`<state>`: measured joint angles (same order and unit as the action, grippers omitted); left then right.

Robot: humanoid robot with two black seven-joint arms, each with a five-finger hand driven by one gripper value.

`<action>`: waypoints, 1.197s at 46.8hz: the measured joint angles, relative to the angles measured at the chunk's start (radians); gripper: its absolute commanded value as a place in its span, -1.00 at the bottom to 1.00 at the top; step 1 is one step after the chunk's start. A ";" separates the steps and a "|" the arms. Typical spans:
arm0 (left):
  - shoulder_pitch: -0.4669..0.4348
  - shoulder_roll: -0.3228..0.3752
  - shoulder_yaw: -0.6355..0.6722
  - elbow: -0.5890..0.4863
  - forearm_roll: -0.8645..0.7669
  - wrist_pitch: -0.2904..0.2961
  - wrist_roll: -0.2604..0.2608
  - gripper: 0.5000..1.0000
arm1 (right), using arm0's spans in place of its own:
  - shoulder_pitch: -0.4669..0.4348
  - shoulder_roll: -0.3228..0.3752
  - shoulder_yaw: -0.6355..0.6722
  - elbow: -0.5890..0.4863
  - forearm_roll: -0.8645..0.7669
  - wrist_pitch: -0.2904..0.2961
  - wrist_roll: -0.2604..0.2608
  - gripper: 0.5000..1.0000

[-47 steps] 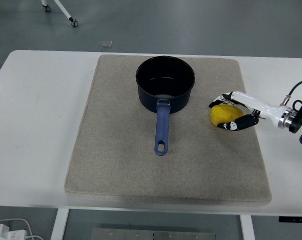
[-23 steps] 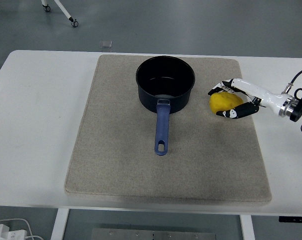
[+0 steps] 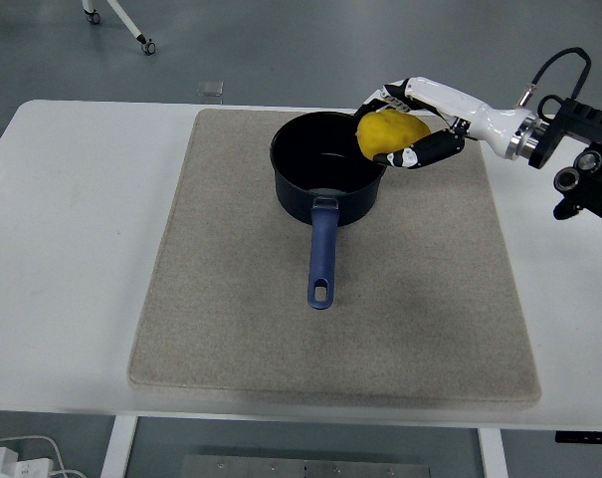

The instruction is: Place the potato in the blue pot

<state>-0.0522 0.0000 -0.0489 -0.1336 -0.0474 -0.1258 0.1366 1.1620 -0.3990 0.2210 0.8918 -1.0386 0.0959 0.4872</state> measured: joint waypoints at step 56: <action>0.000 0.000 0.003 0.004 0.000 0.000 0.000 0.99 | 0.053 0.399 -0.049 -0.462 -0.006 -0.021 -0.010 -1.00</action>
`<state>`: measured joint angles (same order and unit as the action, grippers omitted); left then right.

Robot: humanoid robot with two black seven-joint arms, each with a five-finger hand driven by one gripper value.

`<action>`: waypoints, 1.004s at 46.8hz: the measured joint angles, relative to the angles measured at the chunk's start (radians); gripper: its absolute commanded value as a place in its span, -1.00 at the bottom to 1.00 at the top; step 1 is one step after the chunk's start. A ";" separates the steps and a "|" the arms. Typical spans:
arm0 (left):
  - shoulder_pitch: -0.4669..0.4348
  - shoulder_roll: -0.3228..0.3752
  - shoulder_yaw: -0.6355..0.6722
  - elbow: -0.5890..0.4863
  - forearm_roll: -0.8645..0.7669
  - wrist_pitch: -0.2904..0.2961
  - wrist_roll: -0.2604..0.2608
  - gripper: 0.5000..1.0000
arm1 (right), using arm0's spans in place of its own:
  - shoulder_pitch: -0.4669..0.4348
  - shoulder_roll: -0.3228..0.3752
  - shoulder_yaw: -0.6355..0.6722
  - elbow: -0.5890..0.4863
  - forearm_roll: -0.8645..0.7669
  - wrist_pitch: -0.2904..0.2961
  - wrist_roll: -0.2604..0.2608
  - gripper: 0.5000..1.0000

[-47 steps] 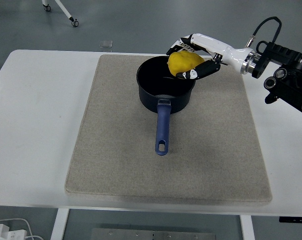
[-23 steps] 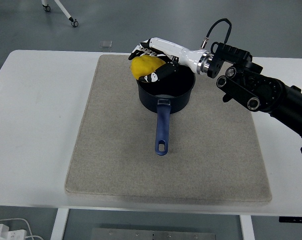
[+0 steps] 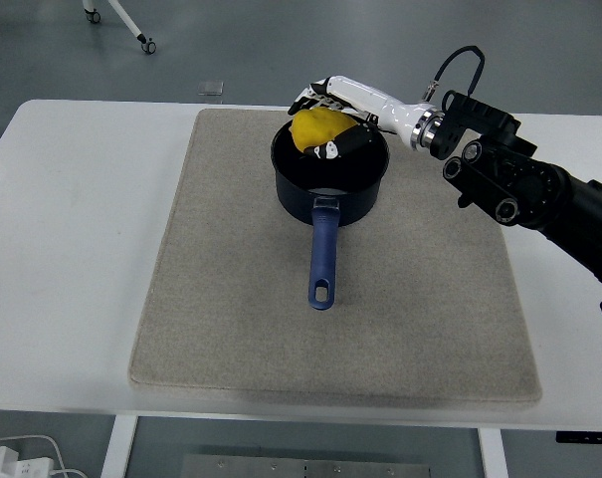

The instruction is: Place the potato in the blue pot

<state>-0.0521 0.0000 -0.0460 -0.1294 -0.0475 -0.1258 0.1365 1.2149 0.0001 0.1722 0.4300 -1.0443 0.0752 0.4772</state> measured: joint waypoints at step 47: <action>0.000 0.000 0.001 -0.004 0.000 0.000 0.000 0.99 | -0.076 0.000 0.017 -0.005 0.004 -0.060 -0.039 0.29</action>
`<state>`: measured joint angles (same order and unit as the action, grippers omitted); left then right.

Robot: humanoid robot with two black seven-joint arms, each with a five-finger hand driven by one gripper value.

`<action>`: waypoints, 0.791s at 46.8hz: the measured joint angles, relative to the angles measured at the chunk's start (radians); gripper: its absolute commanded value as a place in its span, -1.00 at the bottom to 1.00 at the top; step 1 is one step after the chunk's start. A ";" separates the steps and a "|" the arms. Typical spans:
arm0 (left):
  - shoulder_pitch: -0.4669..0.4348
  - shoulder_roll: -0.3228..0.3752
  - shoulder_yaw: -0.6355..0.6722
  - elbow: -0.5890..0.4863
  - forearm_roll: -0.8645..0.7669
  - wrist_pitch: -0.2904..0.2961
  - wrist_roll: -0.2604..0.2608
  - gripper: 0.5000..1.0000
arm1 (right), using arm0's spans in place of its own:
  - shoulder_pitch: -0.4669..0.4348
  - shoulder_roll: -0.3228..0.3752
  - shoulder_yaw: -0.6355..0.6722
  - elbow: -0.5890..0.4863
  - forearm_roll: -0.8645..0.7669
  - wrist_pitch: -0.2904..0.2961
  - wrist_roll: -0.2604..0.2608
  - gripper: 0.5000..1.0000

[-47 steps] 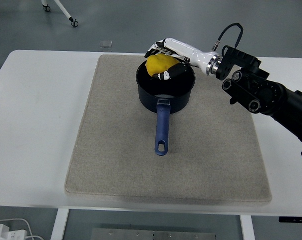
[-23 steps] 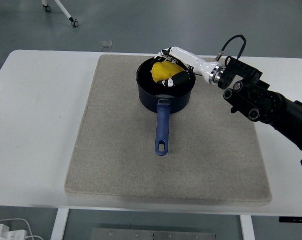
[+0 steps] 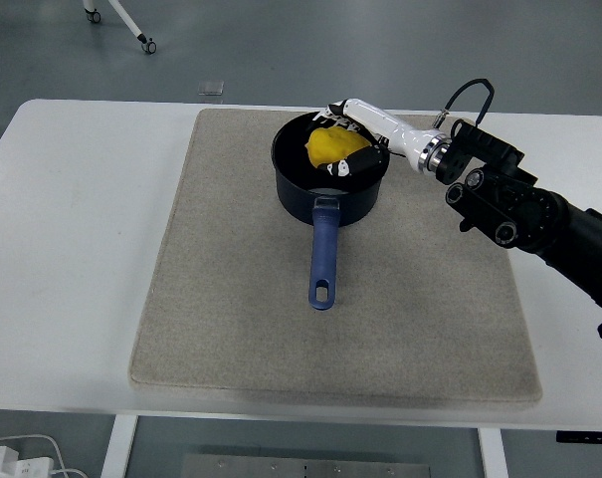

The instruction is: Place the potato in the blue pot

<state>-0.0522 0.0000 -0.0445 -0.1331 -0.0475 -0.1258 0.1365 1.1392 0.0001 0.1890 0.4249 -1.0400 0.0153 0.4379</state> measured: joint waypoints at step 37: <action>-0.001 0.000 0.000 0.000 0.000 0.000 0.000 0.99 | 0.005 0.000 -0.002 0.002 0.158 -0.004 -0.041 0.69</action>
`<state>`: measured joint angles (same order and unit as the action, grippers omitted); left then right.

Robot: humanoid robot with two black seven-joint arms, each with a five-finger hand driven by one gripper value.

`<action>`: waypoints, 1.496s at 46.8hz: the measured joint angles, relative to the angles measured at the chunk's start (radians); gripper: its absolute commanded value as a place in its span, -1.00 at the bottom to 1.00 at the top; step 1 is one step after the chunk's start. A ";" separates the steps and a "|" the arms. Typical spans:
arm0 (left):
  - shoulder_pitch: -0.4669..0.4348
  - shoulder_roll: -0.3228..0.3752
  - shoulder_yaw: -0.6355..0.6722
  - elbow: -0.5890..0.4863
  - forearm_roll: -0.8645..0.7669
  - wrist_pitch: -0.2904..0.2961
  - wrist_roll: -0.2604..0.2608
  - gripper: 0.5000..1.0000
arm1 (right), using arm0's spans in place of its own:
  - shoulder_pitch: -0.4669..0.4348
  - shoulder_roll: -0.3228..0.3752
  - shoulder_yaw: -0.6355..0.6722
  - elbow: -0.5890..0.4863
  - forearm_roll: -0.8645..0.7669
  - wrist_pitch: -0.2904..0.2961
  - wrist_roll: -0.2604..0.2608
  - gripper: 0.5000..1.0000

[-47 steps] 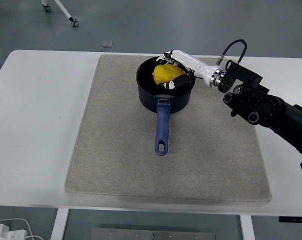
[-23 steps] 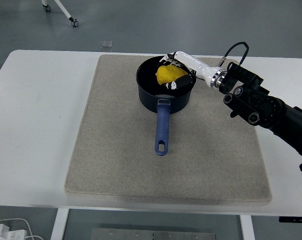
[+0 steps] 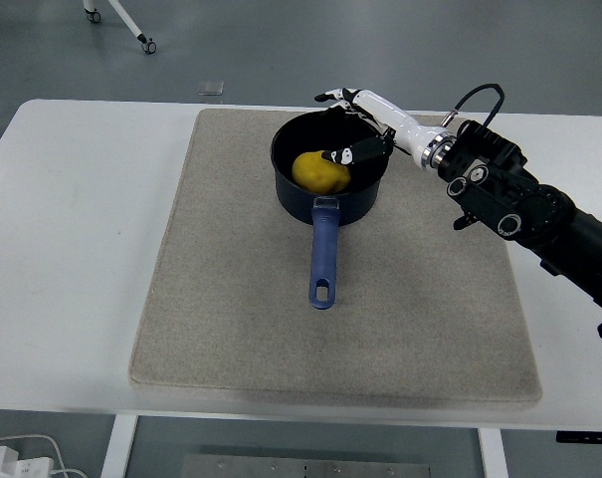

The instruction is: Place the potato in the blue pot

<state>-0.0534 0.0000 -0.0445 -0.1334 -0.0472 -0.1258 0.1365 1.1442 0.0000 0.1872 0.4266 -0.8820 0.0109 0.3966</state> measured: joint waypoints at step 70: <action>0.000 0.000 -0.003 0.003 0.000 0.000 0.000 0.99 | 0.001 -0.054 0.290 -0.101 1.056 0.012 -0.302 0.69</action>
<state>-0.0531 0.0000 -0.0475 -0.1305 -0.0470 -0.1258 0.1365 1.1454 -0.0537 0.4773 0.3253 0.1739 0.0226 0.0946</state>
